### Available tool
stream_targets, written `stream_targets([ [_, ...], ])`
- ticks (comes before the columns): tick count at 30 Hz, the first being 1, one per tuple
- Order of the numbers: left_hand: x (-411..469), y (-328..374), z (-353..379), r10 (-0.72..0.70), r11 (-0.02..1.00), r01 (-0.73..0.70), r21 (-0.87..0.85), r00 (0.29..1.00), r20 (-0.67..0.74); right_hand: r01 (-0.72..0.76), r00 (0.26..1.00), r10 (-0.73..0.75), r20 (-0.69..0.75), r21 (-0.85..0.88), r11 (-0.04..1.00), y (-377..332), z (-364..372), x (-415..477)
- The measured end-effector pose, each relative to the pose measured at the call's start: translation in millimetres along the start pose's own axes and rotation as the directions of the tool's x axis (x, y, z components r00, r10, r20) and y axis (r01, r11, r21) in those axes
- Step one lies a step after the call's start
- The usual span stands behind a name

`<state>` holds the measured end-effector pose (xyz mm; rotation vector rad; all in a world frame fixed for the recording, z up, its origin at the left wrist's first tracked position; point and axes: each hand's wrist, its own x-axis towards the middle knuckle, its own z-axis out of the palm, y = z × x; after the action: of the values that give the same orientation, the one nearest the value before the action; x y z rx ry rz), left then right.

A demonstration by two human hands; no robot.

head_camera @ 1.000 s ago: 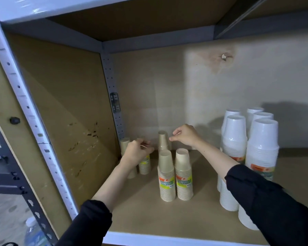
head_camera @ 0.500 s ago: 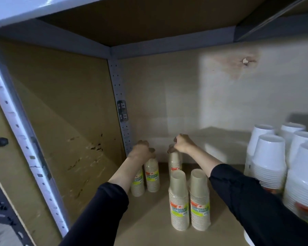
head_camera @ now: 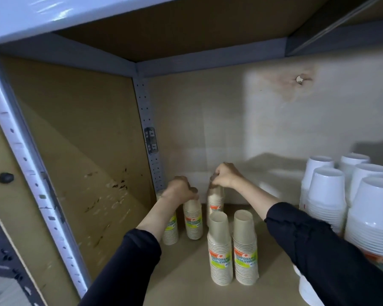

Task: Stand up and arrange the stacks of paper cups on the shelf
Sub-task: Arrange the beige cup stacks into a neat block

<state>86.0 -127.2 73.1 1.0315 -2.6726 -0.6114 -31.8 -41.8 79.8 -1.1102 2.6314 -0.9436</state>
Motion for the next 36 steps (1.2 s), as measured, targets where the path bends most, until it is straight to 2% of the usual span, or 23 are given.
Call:
stream_targets([
  [11, -63, 3, -81, 0.134, 0.99, -0.142, -0.023, 0.965, -0.224, 0.211, 0.965, -0.193, -0.175, 0.092, 0.973, -63, -61, -52],
  [20, -123, -16, -117, 0.112, 0.994, -0.107, 0.034, 0.953, -0.282, 0.388, 0.915, -0.38, -0.133, 0.041, 0.921, -110, -61, -114],
  [27, -151, -29, -105, 0.143, 0.988, -0.131, 0.079, 0.974, -0.173, 0.389, 0.918, -0.384, 0.099, -0.04, 0.92, -103, -52, -155],
  [32, -156, -21, -72, 0.191, 0.981, -0.188, 0.049, 0.979, -0.069, 0.306, 0.945, -0.288, 0.157, -0.107, 0.946, -71, -43, -170],
  [36, -149, -7, -43, 0.228, 0.972, -0.228, 0.06, 0.974, 0.004, 0.214, 0.971, -0.19, 0.142, -0.182, 0.96, -41, -40, -172],
])
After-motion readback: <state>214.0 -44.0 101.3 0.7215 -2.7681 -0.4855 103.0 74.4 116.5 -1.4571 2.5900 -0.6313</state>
